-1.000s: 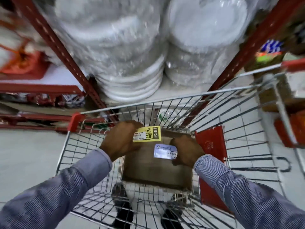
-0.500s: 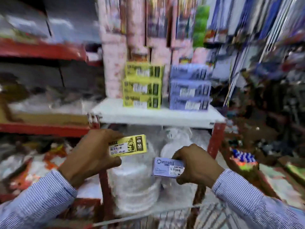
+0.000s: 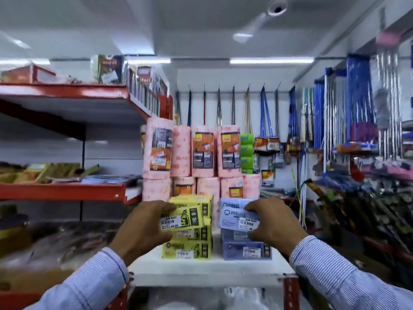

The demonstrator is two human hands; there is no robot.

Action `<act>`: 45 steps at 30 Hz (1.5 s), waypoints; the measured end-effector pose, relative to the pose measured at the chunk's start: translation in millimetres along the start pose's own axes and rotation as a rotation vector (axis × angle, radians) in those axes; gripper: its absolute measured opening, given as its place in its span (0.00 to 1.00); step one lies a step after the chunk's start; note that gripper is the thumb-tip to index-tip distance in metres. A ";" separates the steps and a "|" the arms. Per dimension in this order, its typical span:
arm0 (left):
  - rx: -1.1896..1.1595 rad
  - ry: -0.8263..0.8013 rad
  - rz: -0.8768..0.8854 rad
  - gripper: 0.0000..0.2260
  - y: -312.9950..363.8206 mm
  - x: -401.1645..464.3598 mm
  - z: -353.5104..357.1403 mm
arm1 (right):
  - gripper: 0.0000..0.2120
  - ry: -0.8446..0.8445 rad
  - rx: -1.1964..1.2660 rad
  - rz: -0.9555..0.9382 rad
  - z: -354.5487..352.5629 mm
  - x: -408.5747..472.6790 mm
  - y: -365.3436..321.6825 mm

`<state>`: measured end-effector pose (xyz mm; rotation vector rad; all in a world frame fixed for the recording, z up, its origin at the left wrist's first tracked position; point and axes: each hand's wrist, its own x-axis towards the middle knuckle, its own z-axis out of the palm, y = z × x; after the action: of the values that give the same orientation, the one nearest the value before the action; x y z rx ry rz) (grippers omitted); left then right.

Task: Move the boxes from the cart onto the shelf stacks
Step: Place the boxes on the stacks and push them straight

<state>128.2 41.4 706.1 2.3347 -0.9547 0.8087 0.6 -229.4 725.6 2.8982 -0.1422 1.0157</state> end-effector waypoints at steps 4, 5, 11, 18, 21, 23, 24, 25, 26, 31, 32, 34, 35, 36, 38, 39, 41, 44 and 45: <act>0.063 0.012 0.078 0.26 -4.3 31.5 21.5 | 0.21 0.022 -0.084 0.037 17.6 22.9 11.3; 0.075 0.008 0.095 0.25 -5.2 37.3 26.9 | 0.22 0.003 -0.094 0.044 23.0 26.6 13.2; 0.140 -0.046 0.128 0.24 -13.7 60.1 54.8 | 0.20 -0.032 -0.155 0.041 50.0 38.4 21.4; 0.090 -0.070 0.127 0.23 -19.6 64.2 61.6 | 0.17 0.060 -0.101 0.035 67.4 42.2 30.1; 0.031 -0.074 0.126 0.22 -21.9 66.4 64.2 | 0.20 0.101 -0.052 0.039 77.6 42.3 33.8; 0.021 -0.069 0.121 0.22 -27.0 67.3 70.3 | 0.24 0.113 -0.034 0.039 81.3 40.6 33.5; 0.011 -0.062 0.123 0.22 -30.0 66.4 73.9 | 0.26 0.116 -0.032 0.038 83.8 39.4 32.0; 0.006 -0.052 0.134 0.23 -32.5 64.1 77.8 | 0.30 0.122 -0.030 0.038 87.5 37.4 28.9; 0.024 -0.033 0.163 0.25 -36.0 60.6 82.2 | 0.33 0.138 -0.029 0.034 91.6 34.7 23.0; 0.389 0.142 0.324 0.30 -49.3 30.6 105.2 | 0.37 0.284 0.005 -0.128 113.2 18.9 -37.7; 0.389 0.155 0.312 0.30 -52.0 24.5 109.6 | 0.37 0.301 0.028 -0.159 117.0 18.5 -52.1; 0.390 0.179 0.286 0.30 -59.1 16.7 117.2 | 0.35 0.337 0.061 -0.197 124.1 23.5 -77.8; 0.389 0.194 0.270 0.30 -62.4 15.3 120.0 | 0.34 0.341 0.076 -0.197 128.3 27.8 -87.1; 0.383 0.197 0.246 0.30 -66.9 15.1 121.1 | 0.34 0.343 0.097 -0.185 133.0 33.6 -94.7; 0.358 0.199 0.209 0.29 -71.1 17.3 123.7 | 0.34 0.347 0.130 -0.146 142.3 44.2 -102.9; 0.350 0.194 0.198 0.29 -74.1 18.3 125.0 | 0.34 0.348 0.137 -0.129 147.4 49.3 -107.4; 0.326 0.178 0.206 0.28 -73.8 21.5 130.5 | 0.33 0.337 0.124 -0.116 156.2 57.0 -109.3; 0.281 0.157 0.228 0.28 -74.5 27.1 137.8 | 0.34 0.292 0.120 -0.133 169.7 63.3 -107.8; 0.269 0.159 0.226 0.28 -75.4 28.9 139.3 | 0.34 0.284 0.118 -0.135 173.3 64.4 -107.1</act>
<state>247.6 -10.6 611.5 2.3640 -1.1112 1.2635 169.7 -143.5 627.2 2.7763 0.1316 1.4366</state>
